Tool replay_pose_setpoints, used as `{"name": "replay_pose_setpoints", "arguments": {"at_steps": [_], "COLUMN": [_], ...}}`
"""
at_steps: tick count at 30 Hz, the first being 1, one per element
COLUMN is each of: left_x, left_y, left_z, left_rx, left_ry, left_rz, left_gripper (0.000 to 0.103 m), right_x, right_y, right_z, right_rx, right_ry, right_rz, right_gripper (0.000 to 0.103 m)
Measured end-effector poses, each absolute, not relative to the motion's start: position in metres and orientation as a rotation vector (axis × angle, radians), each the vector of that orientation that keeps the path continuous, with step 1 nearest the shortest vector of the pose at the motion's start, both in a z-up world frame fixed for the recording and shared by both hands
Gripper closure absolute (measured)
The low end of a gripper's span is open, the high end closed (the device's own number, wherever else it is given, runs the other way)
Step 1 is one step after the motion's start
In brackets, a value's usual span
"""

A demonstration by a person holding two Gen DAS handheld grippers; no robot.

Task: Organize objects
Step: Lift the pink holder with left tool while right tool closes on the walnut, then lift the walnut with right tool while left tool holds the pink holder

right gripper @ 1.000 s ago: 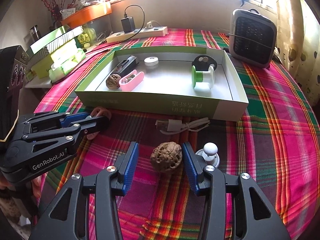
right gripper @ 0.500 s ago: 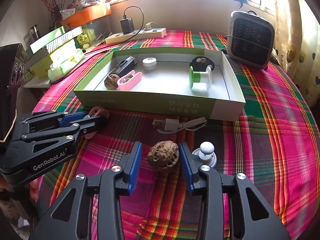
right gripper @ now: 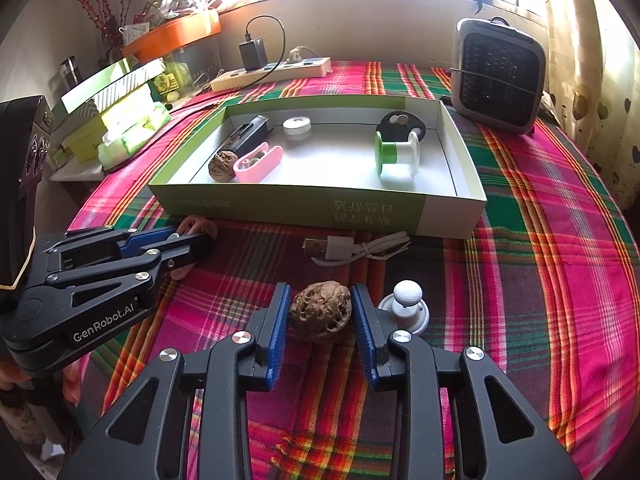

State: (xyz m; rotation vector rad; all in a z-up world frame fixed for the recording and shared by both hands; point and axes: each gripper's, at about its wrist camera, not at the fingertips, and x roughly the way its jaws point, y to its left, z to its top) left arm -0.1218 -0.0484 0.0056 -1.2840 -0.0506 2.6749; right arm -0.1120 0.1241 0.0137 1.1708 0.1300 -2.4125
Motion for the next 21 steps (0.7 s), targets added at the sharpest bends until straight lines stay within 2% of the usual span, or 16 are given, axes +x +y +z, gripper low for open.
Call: {"name": "replay_pose_setpoints", "arguments": {"at_steps": [21], "left_x": [-0.1209], "left_y": [-0.0487], "left_z": [0.0056], "left_rx": [-1.288], "left_ry": [-0.051], "left_rz": [2.678], "left_gripper": [0.087], "right_x": [-0.1114], "right_y": [0.1237], "right_z": [0.015], "right_rx": [1.161], "right_ry": [0.133], "right_rz": [-2.414], "right_gripper": [0.071]}}
